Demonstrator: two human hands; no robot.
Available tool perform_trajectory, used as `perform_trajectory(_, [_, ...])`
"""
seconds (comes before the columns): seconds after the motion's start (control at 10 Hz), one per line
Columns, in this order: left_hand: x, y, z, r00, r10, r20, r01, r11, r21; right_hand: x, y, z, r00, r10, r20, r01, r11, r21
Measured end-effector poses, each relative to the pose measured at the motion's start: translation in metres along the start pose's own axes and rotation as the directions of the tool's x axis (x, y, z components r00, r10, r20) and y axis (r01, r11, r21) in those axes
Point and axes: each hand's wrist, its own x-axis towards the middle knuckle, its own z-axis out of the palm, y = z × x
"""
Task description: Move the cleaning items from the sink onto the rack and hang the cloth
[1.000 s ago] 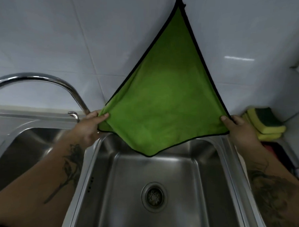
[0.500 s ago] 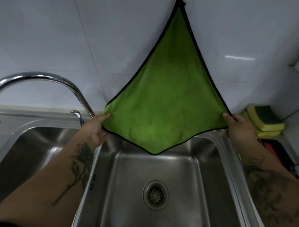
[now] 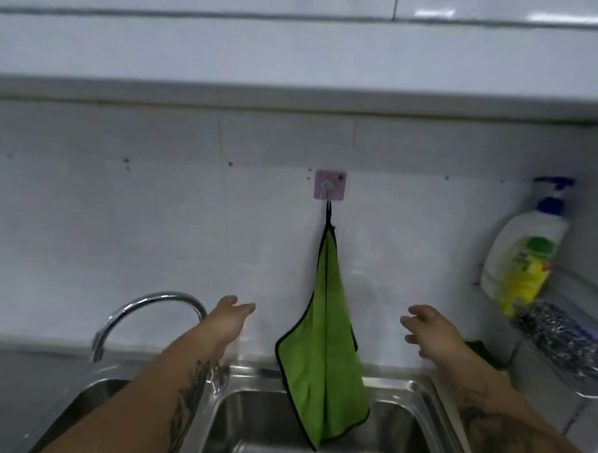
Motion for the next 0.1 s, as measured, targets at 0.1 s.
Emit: perform_trajectory(0.1, [-0.0343, 0.0470, -0.0040, 0.989, 0.133, 0.071, -0.136, 0.990, 0.043, -0.0154, -0.0430, -0.0120, 0.988, -0.145, 0.057, 0.154, 0.967, -0.202])
